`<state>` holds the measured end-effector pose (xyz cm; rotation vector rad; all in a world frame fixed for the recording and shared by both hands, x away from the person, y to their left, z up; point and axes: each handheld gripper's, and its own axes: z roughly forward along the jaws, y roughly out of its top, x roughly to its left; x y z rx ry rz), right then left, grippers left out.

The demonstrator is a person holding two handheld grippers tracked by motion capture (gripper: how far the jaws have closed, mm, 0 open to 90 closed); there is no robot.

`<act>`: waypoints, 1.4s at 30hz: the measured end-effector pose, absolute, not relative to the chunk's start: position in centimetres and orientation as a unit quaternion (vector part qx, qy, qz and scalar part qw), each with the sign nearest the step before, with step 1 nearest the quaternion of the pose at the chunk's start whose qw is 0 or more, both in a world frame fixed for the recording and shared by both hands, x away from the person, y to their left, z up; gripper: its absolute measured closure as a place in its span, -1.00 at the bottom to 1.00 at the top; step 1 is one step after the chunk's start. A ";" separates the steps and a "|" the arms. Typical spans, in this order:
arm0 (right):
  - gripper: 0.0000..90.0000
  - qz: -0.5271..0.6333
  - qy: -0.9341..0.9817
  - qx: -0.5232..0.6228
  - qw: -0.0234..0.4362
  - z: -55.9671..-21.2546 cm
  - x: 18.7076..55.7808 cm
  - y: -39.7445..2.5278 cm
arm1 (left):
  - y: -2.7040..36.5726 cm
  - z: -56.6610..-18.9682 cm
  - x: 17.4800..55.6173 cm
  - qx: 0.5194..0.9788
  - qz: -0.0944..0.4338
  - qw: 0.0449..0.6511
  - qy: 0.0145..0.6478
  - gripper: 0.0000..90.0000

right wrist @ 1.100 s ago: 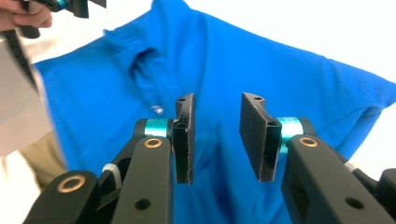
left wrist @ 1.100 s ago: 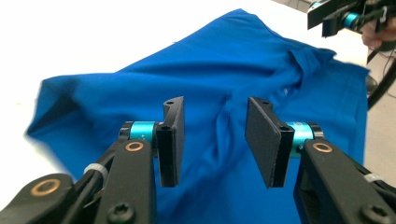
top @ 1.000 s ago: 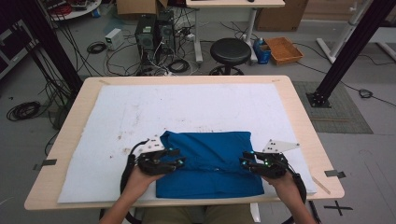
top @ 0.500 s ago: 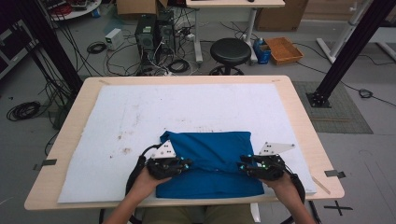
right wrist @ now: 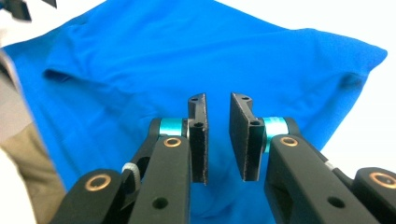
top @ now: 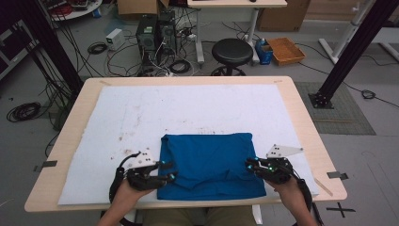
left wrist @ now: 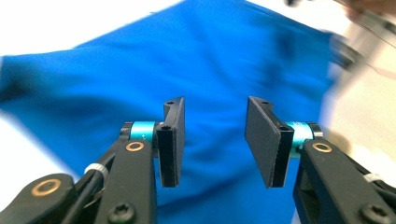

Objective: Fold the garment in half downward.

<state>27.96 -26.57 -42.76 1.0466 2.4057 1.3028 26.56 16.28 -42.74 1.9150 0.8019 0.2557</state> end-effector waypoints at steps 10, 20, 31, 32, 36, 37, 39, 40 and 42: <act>0.86 0.381 0.896 0.226 0.045 -44.2 26.8 -22.7 | 17.6 -43.5 26.9 0.765 0.140 0.491 0.392 0.24; 0.63 0.402 0.833 0.360 0.121 -43.1 26.3 -27.4 | 15.6 -44.1 26.2 0.795 0.135 0.458 0.375 0.22; 0.74 0.346 0.860 0.351 0.133 -44.1 26.3 -26.0 | 15.5 -45.1 26.4 0.817 0.144 0.418 0.369 0.46; 0.79 0.347 0.861 0.349 0.132 -44.1 26.3 -26.0 | 15.4 -45.2 26.4 0.817 0.144 0.419 0.369 0.55; 0.83 0.349 0.861 0.344 0.136 -44.1 26.2 -26.0 | 15.3 -45.0 26.3 0.817 0.152 0.426 0.359 0.81; 0.83 0.350 0.861 0.344 0.135 -44.1 26.2 -26.0 | 15.4 -45.0 26.2 0.814 0.154 0.429 0.359 0.86; 0.83 0.350 0.862 0.341 0.136 -44.1 26.2 -26.0 | 15.4 -44.7 26.1 0.810 0.160 0.437 0.358 0.93; 0.84 0.352 0.861 0.341 0.136 -44.1 26.2 -26.0 | 15.4 -44.6 26.0 0.805 0.160 0.443 0.360 0.94; 0.85 0.357 0.859 0.341 0.135 -44.0 26.1 -26.1 | 15.7 -44.2 25.8 0.796 0.158 0.459 0.362 0.94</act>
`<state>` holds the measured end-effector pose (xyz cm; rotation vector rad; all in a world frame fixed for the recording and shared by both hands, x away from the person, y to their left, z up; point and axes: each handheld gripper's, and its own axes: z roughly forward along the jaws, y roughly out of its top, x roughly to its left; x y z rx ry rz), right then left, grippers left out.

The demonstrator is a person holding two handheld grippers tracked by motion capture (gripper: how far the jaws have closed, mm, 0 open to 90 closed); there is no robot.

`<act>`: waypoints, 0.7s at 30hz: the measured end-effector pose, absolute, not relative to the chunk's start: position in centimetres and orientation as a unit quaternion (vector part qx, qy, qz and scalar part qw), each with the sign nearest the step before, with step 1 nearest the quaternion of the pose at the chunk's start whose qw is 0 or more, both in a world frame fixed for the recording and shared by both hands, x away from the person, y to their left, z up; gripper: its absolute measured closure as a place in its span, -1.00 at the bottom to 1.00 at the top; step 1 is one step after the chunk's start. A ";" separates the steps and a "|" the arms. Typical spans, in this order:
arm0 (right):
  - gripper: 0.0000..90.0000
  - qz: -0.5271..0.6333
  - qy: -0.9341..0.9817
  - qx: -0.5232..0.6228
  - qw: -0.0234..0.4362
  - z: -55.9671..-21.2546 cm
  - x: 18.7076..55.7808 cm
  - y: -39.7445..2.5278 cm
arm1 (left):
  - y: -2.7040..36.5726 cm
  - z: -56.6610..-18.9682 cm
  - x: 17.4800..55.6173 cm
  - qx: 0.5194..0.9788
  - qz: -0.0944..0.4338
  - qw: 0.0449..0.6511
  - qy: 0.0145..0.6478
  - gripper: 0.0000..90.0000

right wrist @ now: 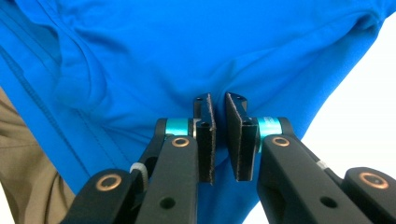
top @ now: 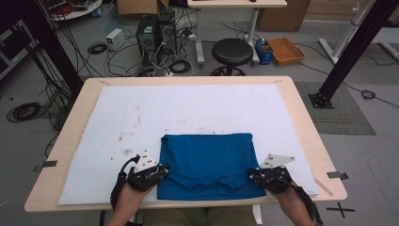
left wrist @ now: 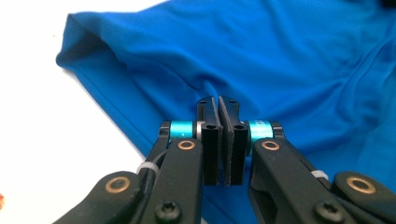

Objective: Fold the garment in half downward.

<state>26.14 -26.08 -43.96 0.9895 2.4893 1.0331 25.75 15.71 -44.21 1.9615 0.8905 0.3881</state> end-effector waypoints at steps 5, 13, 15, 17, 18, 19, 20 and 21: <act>0.89 0.381 0.849 0.341 0.133 -43.1 25.8 -26.6 | 16.7 -43.2 24.4 0.766 0.143 0.502 0.376 0.94; 0.90 0.397 0.841 0.344 0.129 -42.0 24.4 -28.0 | 17.1 -43.2 22.0 0.772 0.141 0.484 0.387 0.94; 0.90 0.387 0.846 0.347 0.118 -42.3 24.1 -28.1 | 16.8 -43.6 21.5 0.785 0.141 0.466 0.381 0.94; 0.90 0.375 0.851 0.347 0.118 -42.6 23.8 -28.0 | 16.5 -44.0 21.2 0.800 0.140 0.448 0.373 0.94; 0.90 0.369 0.854 0.347 0.118 -42.8 23.8 -28.0 | 16.4 -44.3 21.1 0.808 0.141 0.437 0.369 0.94; 0.89 0.365 0.855 0.350 0.115 -43.0 23.8 -27.9 | 16.3 -44.5 21.2 0.812 0.141 0.430 0.369 0.94; 0.86 0.363 0.857 0.350 0.110 -43.2 24.0 -27.9 | 16.2 -44.6 21.3 0.813 0.139 0.428 0.369 0.94; 0.76 0.360 0.857 0.354 0.100 -43.4 24.0 -27.8 | 16.2 -44.6 21.4 0.813 0.136 0.430 0.368 0.89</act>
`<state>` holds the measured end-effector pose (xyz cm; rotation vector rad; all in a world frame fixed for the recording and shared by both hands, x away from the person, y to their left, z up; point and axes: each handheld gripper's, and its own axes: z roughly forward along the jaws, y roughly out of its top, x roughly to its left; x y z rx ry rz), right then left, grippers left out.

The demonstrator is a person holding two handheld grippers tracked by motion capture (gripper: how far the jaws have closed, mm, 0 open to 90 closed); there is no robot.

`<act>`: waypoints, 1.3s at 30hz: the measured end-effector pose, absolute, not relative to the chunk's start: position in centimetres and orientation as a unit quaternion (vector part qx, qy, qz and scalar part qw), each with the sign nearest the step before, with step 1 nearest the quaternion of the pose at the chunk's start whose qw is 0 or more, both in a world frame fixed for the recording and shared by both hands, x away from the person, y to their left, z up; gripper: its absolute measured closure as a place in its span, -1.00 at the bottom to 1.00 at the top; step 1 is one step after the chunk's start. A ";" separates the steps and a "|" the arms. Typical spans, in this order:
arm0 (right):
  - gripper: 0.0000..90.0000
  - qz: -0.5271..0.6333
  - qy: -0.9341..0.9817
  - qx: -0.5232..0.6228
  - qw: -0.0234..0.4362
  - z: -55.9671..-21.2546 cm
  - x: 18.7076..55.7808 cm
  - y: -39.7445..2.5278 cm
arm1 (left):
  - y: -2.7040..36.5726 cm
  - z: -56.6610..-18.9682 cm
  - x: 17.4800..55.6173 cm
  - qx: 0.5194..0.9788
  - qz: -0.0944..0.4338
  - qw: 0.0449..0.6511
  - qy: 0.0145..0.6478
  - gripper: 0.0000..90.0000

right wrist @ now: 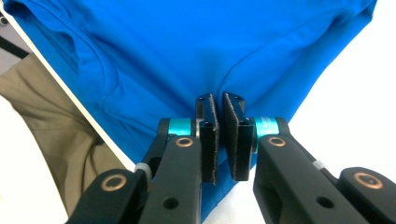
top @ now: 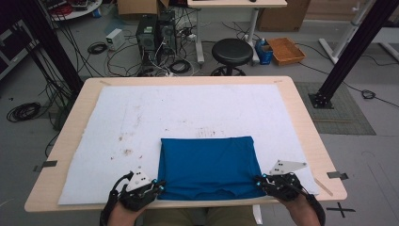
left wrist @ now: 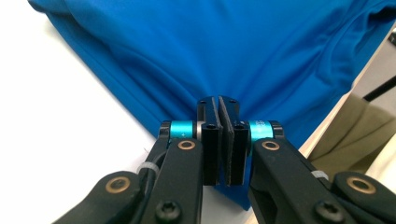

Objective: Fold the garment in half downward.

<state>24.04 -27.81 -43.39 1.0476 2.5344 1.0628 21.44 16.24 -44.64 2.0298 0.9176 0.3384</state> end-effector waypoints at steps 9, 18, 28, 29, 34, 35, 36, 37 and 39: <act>-0.19 0.416 0.795 0.416 0.151 -42.2 26.5 -29.1 | 17.1 -42.1 26.1 0.761 0.182 0.475 0.403 0.01; -0.34 0.421 0.754 0.471 0.179 -43.0 34.3 -28.0 | 17.0 -43.0 34.6 0.726 0.188 0.461 0.475 -0.04; 0.58 0.381 0.777 0.475 0.159 -45.1 37.3 -27.6 | 16.7 -45.1 35.8 0.757 0.183 0.404 0.481 0.68; 0.69 0.384 0.780 0.469 0.156 -45.1 37.2 -27.5 | 16.6 -45.1 35.8 0.755 0.184 0.405 0.482 0.76; 0.96 0.377 0.788 0.458 0.161 -44.7 37.1 -27.2 | 17.4 -44.9 35.8 0.726 0.168 0.444 0.497 0.92; 0.96 0.380 0.782 0.463 0.170 -44.6 37.2 -27.5 | 17.4 -44.9 35.9 0.721 0.169 0.450 0.499 0.92; 0.97 0.386 0.774 0.470 0.174 -44.5 37.3 -27.8 | 17.5 -44.8 36.1 0.719 0.169 0.454 0.498 0.93; 0.97 0.392 0.768 0.474 0.180 -44.4 37.4 -28.0 | 17.4 -44.7 36.3 0.716 0.169 0.459 0.497 0.93; 0.97 0.405 0.755 0.478 0.193 -44.1 37.7 -28.5 | 17.2 -44.3 37.0 0.704 0.166 0.471 0.504 0.93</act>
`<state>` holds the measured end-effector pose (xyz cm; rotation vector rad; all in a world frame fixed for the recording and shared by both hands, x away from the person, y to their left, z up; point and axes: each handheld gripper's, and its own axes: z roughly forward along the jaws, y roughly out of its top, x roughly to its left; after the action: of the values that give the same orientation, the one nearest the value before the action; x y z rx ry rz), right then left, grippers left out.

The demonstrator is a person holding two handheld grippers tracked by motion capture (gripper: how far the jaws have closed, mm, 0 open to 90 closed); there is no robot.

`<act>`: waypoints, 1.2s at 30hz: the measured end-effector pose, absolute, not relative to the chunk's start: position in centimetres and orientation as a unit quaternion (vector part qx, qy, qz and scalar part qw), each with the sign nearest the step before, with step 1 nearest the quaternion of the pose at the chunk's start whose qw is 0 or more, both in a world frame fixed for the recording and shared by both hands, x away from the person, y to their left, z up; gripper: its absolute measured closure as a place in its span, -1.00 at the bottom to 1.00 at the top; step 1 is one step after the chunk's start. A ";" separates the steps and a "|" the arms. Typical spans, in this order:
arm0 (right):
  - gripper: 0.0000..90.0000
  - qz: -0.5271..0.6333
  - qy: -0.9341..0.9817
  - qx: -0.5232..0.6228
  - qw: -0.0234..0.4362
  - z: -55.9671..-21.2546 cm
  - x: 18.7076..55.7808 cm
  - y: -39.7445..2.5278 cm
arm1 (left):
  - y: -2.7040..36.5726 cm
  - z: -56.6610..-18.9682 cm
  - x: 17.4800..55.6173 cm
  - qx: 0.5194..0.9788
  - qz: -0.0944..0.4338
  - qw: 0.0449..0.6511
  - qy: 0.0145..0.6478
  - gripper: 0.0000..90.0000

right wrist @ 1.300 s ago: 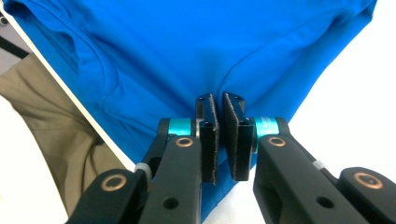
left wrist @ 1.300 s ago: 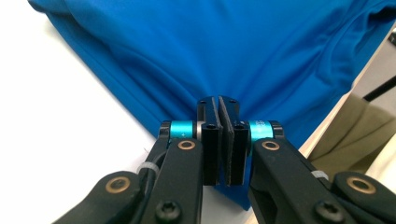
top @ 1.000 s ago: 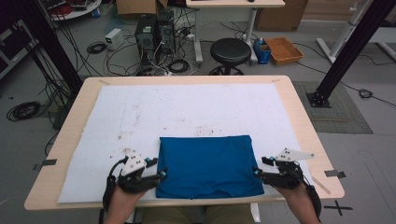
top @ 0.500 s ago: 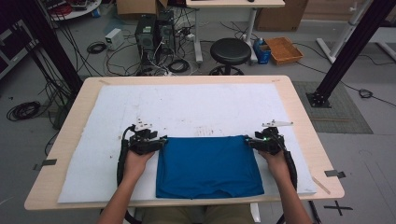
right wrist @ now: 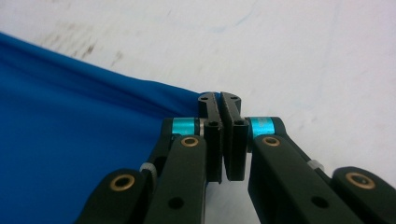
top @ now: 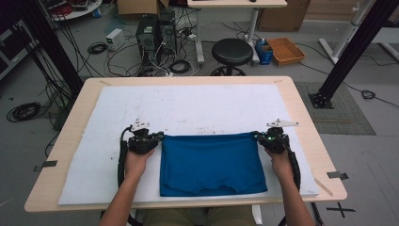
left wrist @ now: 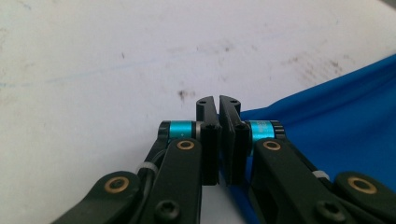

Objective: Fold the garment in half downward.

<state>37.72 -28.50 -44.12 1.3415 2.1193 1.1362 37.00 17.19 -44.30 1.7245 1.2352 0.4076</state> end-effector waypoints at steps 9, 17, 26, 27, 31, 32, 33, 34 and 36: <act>0.74 0.391 0.735 0.507 0.224 -43.4 40.4 -28.5 | 16.1 -44.1 39.7 0.674 0.196 0.483 0.524 0.76; -0.31 0.404 0.718 0.522 0.219 -42.9 37.5 -30.2 | 17.1 -42.9 35.8 0.689 0.180 0.492 0.501 0.26; 0.40 0.394 0.798 0.433 0.143 -43.0 31.4 -29.5 | 17.0 -43.4 30.1 0.724 0.160 0.502 0.445 0.26; 0.46 0.396 0.800 0.425 0.147 -42.9 30.7 -29.4 | 16.8 -43.4 29.6 0.730 0.156 0.504 0.434 0.26; 0.57 0.397 0.807 0.414 0.139 -42.7 29.0 -29.1 | 15.6 -43.7 28.3 0.770 0.154 0.485 0.384 0.47; 0.57 0.390 0.814 0.409 0.136 -43.0 28.8 -29.0 | 15.3 -43.9 28.0 0.776 0.152 0.481 0.377 0.52; 0.57 0.380 0.820 0.406 0.138 -43.2 28.6 -28.8 | 15.1 -44.0 27.8 0.782 0.151 0.476 0.373 0.54; 0.58 0.370 0.825 0.404 0.140 -43.5 28.5 -28.7 | 14.9 -44.1 27.7 0.786 0.151 0.471 0.371 0.54; 0.64 0.362 0.830 0.400 0.138 -43.8 28.7 -28.4 | 14.5 -44.3 27.6 0.791 0.150 0.462 0.371 0.54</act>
<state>28.66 -28.44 -43.79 1.1569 2.4016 1.0479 27.65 14.54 -44.29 1.9453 0.9130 0.3685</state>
